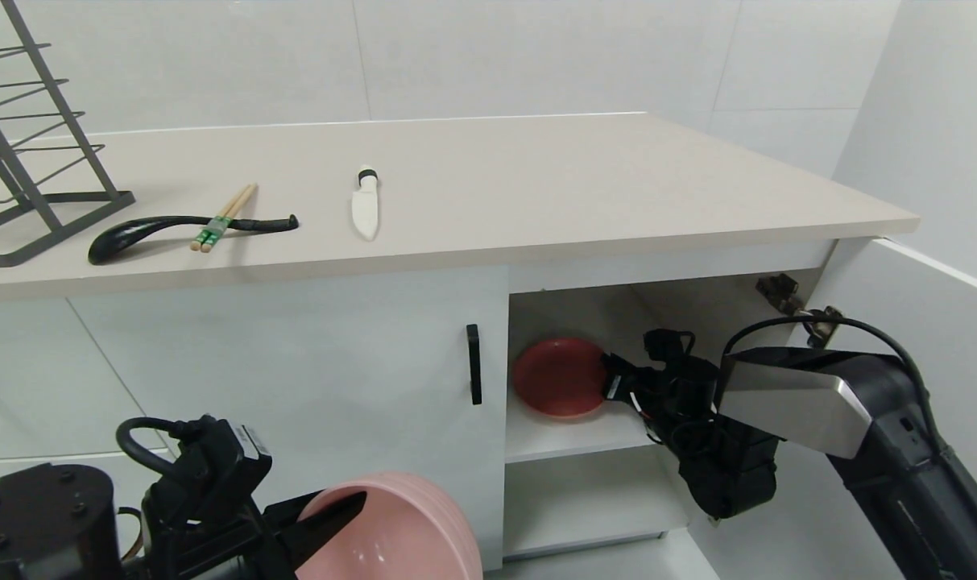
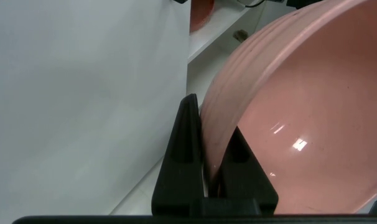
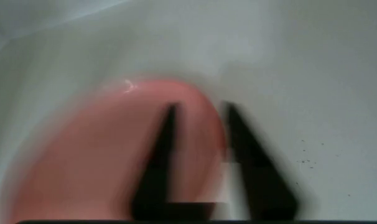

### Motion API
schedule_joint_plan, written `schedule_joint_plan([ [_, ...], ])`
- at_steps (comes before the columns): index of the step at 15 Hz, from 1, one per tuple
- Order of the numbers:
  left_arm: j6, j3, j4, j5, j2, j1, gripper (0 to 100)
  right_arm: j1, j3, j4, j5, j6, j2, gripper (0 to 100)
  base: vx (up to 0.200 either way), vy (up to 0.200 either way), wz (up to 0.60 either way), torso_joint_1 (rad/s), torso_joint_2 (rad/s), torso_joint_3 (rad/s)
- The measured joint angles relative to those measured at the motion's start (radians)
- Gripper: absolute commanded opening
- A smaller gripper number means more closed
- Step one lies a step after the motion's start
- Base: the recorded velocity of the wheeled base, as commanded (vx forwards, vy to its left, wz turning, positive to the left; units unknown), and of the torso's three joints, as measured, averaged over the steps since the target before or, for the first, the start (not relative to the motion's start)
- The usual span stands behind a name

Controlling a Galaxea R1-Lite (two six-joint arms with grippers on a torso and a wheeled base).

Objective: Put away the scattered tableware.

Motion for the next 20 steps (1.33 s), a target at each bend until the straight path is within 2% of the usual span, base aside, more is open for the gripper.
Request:
schedule_joint_plan([
  [5,0.000,0.000,0.000,0.001,0.001,0.000,0,-0.010,0.000,0.000,0.001,-0.008,-0.001,100,0.000,0.000,0.00,0.000,0.00,0.000],
  [7,0.000,0.000,-0.001,0.001,0.001,0.000,0,-0.013,0.039,0.000,0.001,-0.038,-0.034,100,0.000,0.000,0.00,0.000,0.00,0.000],
  [13,0.003,0.000,-0.002,0.000,-0.003,-0.001,0,0.050,0.473,0.000,-0.006,-0.150,-0.342,100,0.000,0.000,0.00,0.000,0.00,0.000],
  [15,0.010,0.000,-0.001,0.001,-0.004,-0.009,0,0.081,0.651,0.000,-0.011,-0.247,-0.496,100,0.000,0.000,0.00,0.000,0.00,0.000],
  [16,0.041,0.000,-0.001,0.001,-0.005,-0.017,0,0.091,0.720,0.001,-0.013,-0.280,-0.568,100,0.000,0.000,0.00,0.000,0.00,0.000],
  [18,0.150,-0.001,-0.010,0.002,0.000,-0.039,0,0.103,0.832,0.000,-0.016,-0.315,-0.724,100,0.000,0.000,0.00,0.000,0.00,0.000],
  [19,0.186,-0.004,-0.016,0.002,0.010,-0.060,0,0.109,0.883,0.000,-0.017,-0.326,-0.806,100,0.000,0.000,0.00,0.000,0.00,0.000],
  [20,0.206,-0.008,-0.030,0.003,0.025,-0.087,0,0.117,0.923,0.000,-0.018,-0.332,-0.878,100,0.000,0.000,0.00,0.000,0.00,0.000],
])
